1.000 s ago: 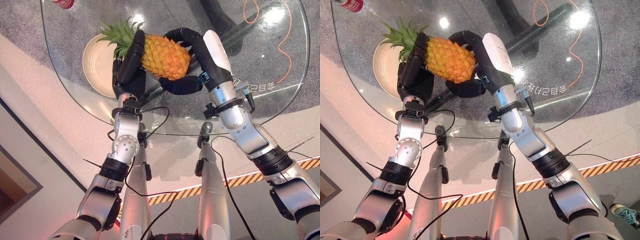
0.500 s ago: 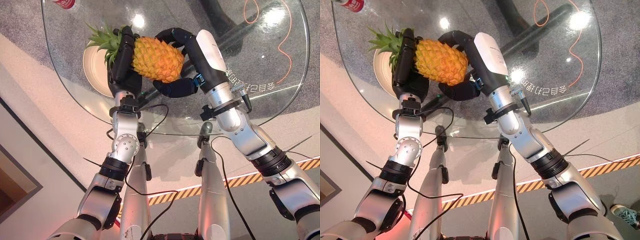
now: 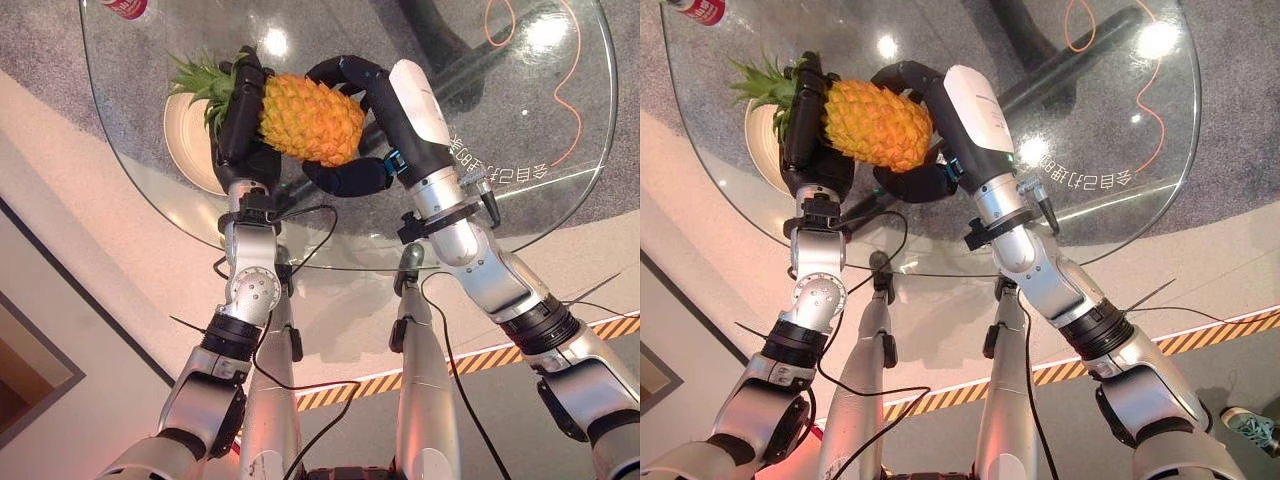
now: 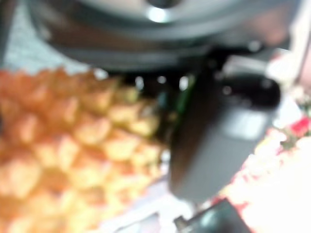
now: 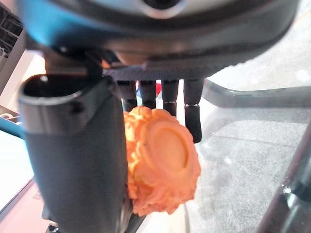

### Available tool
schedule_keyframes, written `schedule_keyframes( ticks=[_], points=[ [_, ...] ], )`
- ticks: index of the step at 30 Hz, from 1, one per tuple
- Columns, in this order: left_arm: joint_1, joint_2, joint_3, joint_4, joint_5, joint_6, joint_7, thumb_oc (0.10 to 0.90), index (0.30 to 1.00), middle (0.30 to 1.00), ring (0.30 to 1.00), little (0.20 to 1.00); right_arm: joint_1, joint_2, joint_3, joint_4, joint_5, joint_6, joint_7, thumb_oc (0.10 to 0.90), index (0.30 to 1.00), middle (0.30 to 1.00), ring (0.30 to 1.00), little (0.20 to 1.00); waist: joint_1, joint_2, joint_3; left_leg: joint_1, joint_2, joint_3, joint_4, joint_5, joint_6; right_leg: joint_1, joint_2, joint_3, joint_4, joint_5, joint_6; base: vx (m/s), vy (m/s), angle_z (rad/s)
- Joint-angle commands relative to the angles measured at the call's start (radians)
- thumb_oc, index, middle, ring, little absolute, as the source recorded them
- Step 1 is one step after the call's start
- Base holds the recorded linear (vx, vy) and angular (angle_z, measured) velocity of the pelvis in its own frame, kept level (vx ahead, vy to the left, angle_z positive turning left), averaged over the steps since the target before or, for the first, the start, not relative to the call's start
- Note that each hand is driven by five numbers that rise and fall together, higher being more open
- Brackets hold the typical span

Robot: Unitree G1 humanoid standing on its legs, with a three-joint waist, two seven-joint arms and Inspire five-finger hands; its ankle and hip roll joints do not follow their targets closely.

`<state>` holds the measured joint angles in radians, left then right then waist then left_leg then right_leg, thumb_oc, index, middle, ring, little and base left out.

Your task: Pick up the fruit to the plate

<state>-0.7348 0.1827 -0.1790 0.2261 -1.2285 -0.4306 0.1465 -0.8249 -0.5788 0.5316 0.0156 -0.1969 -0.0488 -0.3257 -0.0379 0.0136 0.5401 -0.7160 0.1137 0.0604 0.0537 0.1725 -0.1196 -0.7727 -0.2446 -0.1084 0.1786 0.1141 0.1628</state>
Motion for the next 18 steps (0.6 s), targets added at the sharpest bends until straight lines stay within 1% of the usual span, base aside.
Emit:
schedule_keyframes(
  ticks=[1,3,5,18],
  points=[
    [-0.073,0.024,0.006,-0.162,0.110,-0.075,-0.052,0.100,0.300,0.300,0.300,0.200,-0.079,0.027,-0.087,-0.143,-0.006,-0.070,-0.105,0.800,0.900,0.900,0.900,0.900,0.001,-0.025,-0.020,-0.026,-0.028,-0.002,0.054,-0.043,0.004,0.019,0.029,-0.024,-0.046,0.040,0.006,0.00,0.000,0.00],
    [-0.069,0.023,0.009,-0.158,0.115,-0.079,-0.050,0.100,0.300,0.300,0.300,0.200,-0.075,0.030,-0.091,-0.141,-0.007,-0.070,-0.112,0.800,0.900,0.900,0.900,0.900,0.002,-0.024,-0.020,-0.014,-0.026,0.000,0.052,-0.052,0.003,0.030,0.030,-0.025,-0.046,0.031,0.007,0.00,0.000,0.00],
    [-0.079,0.024,0.013,-0.157,0.122,-0.082,-0.043,0.100,0.300,0.300,0.300,0.200,-0.080,0.032,-0.097,-0.143,-0.006,-0.065,-0.118,0.800,0.900,0.900,0.900,0.900,0.000,-0.024,-0.020,-0.023,-0.027,0.000,0.051,-0.042,0.004,0.021,0.030,-0.025,-0.048,0.041,0.005,0.00,0.000,0.00],
    [-0.070,0.015,0.041,-0.156,0.173,-0.136,0.030,0.100,0.300,0.300,0.300,0.200,-0.067,0.045,-0.113,-0.148,-0.026,-0.064,-0.132,0.800,0.900,0.900,0.900,0.900,0.001,-0.022,-0.020,-0.023,-0.025,0.000,0.051,-0.043,0.004,0.021,0.030,-0.023,-0.046,0.037,0.004,0.00,0.000,0.00]
  ],
)
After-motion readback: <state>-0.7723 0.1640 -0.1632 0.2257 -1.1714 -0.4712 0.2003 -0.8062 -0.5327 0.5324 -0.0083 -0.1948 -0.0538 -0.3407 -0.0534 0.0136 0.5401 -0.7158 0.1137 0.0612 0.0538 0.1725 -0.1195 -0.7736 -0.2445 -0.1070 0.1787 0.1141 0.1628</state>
